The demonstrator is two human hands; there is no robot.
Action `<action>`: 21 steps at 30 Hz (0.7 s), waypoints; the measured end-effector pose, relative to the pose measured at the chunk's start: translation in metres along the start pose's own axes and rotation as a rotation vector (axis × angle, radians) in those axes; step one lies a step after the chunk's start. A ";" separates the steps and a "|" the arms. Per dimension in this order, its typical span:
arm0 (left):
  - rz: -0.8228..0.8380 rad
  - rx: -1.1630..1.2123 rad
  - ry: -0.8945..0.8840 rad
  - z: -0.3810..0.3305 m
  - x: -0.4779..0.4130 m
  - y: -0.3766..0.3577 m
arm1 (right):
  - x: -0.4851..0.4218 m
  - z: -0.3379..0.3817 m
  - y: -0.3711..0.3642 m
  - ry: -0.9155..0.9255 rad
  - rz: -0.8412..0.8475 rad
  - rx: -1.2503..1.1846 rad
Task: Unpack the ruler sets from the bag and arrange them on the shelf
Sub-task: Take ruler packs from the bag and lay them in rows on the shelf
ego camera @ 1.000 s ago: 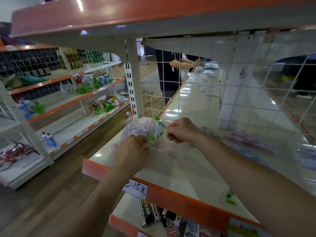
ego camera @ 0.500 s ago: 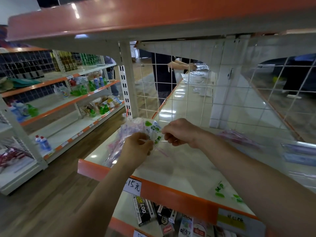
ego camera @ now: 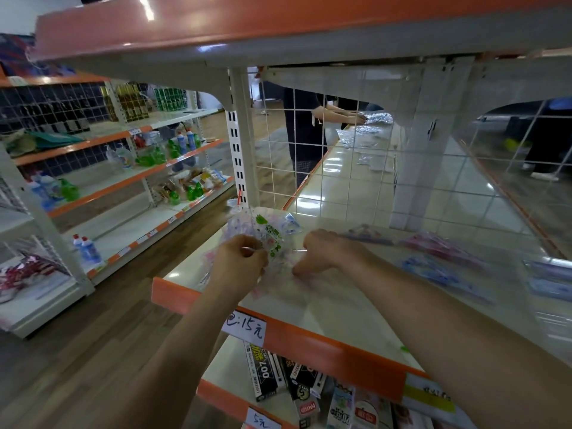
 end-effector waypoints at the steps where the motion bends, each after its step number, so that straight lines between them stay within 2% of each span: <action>1: -0.003 0.000 0.002 0.001 0.000 0.000 | 0.000 0.002 0.002 -0.005 0.014 0.001; 21: 0.000 -0.032 0.007 0.003 -0.005 -0.008 | 0.003 0.004 0.024 -0.109 0.221 0.067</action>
Point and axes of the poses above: each hand's wrist, its own x-axis away from the middle knuckle, its own y-axis out of the back of the hand, z = x × y, the point moved 1 cm from there along -x, towards the middle knuckle
